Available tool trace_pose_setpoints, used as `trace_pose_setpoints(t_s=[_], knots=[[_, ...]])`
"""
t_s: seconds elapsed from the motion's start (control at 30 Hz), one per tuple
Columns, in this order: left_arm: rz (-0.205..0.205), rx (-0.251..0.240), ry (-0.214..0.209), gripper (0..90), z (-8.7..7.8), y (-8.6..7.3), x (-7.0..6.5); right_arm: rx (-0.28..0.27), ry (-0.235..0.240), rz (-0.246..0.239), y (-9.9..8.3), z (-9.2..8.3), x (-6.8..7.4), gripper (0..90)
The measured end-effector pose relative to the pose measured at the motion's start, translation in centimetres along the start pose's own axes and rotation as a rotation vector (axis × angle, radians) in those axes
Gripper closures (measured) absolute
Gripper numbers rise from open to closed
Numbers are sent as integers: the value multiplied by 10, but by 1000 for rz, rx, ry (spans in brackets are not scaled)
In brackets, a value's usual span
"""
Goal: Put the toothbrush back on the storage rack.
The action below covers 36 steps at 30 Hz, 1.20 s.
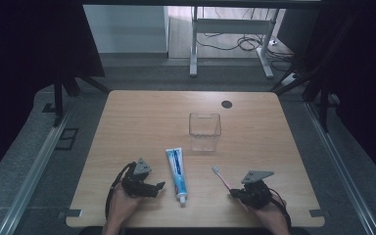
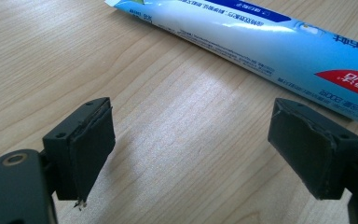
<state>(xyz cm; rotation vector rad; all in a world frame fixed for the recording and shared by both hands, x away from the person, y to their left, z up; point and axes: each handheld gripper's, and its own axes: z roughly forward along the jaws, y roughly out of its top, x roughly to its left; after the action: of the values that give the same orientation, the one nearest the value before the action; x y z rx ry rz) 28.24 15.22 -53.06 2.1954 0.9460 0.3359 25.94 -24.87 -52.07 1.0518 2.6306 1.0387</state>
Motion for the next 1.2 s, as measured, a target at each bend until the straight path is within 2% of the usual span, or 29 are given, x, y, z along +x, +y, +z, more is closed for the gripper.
trace_pose_setpoints(t_s=[0.37,0.63,0.9,1.03,1.2], knots=[[1,3,0,148,0,0,0,-3,-24,32,-5,-8,-15,900],[-1,-2,3,148,-1,0,0,-16,-8,16,-3,-10,-12,880],[3,2,4,148,-1,0,0,-19,-23,17,0,-15,-13,819],[6,2,4,148,-1,0,-1,4,-29,10,6,-15,-12,780],[7,0,3,149,-1,-1,-1,74,-55,-14,14,-12,-12,712]])
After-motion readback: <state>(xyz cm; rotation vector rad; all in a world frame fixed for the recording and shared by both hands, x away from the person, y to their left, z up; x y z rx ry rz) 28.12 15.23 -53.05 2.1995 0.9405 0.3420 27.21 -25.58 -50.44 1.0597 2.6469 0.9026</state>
